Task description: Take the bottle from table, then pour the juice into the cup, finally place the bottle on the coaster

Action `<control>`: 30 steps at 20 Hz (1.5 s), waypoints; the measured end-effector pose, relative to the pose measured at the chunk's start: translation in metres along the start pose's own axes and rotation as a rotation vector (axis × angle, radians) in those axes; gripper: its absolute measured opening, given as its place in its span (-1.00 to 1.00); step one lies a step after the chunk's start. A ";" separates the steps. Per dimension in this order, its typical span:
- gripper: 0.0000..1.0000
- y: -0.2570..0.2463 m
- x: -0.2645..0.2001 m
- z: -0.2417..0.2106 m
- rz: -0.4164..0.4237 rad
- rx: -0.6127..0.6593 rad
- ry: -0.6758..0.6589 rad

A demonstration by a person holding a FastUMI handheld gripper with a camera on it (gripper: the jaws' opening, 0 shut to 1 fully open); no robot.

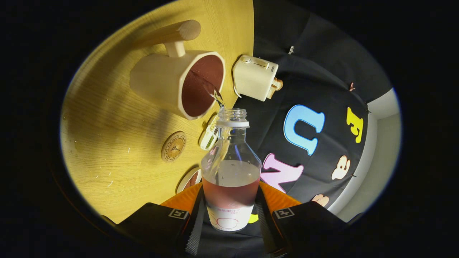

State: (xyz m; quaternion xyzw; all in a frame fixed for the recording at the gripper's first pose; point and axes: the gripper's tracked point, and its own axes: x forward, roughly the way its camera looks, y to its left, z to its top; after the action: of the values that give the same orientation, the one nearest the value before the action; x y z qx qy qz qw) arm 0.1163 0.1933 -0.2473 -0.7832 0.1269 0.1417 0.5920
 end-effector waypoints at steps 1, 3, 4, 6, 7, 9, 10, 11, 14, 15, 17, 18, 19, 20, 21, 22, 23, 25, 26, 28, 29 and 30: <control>0.41 -0.001 0.000 -0.001 -0.003 -0.005 -0.003; 0.41 -0.003 0.001 0.000 -0.007 -0.017 -0.009; 0.41 -0.003 0.003 0.000 -0.007 -0.024 -0.012; 0.41 -0.005 0.003 0.002 -0.009 -0.039 -0.024; 0.41 -0.006 0.002 0.003 -0.012 -0.051 -0.031; 0.41 -0.007 0.003 0.003 -0.017 -0.075 -0.042; 0.41 -0.008 0.004 0.002 -0.021 -0.085 -0.045; 0.41 -0.007 0.003 0.002 -0.025 -0.095 -0.049; 0.41 -0.010 0.000 0.000 -0.030 -0.114 -0.059; 0.41 -0.010 0.000 0.001 -0.032 -0.122 -0.062; 0.41 -0.013 -0.002 0.001 -0.038 -0.140 -0.066; 0.41 -0.016 -0.001 0.002 -0.044 -0.148 -0.071; 0.41 -0.018 -0.002 0.003 -0.050 -0.158 -0.077; 0.41 -0.019 -0.002 0.005 -0.055 -0.167 -0.084; 0.41 -0.020 -0.001 0.007 -0.060 -0.178 -0.090; 0.41 -0.021 -0.002 0.007 -0.065 -0.189 -0.095; 0.41 -0.021 -0.003 0.007 -0.068 -0.199 -0.099; 0.42 -0.022 -0.003 0.007 -0.072 -0.210 -0.102; 0.41 -0.022 -0.003 0.007 -0.071 -0.211 -0.101; 0.41 -0.023 -0.002 0.007 -0.075 -0.221 -0.102; 0.41 -0.022 -0.003 0.009 -0.078 -0.229 -0.106; 0.42 -0.022 -0.004 0.010 -0.079 -0.235 -0.110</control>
State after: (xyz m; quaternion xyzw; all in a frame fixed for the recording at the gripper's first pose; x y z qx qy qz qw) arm 0.1203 0.2089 -0.2284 -0.8427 0.0458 0.1747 0.5071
